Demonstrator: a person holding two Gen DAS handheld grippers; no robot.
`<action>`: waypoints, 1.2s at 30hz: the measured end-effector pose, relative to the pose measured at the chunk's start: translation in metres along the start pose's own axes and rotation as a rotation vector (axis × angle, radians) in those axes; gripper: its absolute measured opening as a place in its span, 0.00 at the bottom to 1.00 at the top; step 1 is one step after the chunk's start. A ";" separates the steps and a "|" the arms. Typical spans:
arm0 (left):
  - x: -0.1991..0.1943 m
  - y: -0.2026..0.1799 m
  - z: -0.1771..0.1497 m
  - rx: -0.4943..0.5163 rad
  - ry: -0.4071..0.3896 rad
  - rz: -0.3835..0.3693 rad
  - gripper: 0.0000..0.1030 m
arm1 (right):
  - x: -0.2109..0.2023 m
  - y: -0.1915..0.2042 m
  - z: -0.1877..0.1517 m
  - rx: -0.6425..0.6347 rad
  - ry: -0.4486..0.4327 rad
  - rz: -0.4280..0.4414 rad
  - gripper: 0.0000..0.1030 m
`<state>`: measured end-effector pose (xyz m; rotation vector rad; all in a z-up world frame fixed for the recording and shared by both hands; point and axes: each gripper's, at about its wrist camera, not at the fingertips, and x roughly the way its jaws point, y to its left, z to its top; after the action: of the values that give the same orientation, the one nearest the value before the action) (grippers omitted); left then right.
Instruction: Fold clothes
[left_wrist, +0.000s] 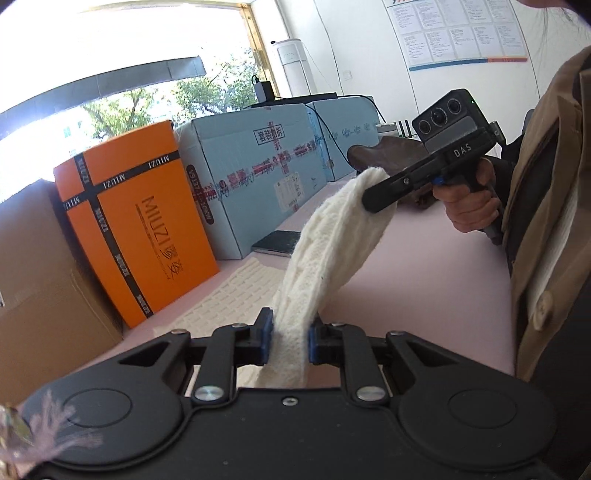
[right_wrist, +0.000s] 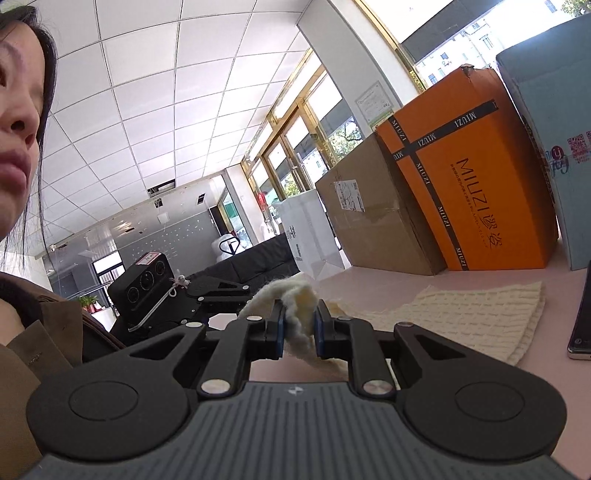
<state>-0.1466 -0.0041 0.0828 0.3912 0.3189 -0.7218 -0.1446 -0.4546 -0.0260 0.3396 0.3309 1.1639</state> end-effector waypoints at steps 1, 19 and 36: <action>0.000 -0.004 -0.003 -0.020 0.011 -0.010 0.19 | -0.003 0.002 -0.004 0.002 0.022 0.002 0.14; -0.037 0.023 -0.011 -0.359 -0.111 0.022 0.83 | -0.026 -0.002 -0.031 0.072 0.171 -0.134 0.80; 0.027 0.219 -0.083 -1.253 0.164 0.539 0.94 | 0.067 -0.088 0.003 0.257 0.144 -0.643 0.81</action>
<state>0.0114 0.1680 0.0503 -0.6495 0.7131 0.1221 -0.0457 -0.4237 -0.0659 0.3388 0.6634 0.5128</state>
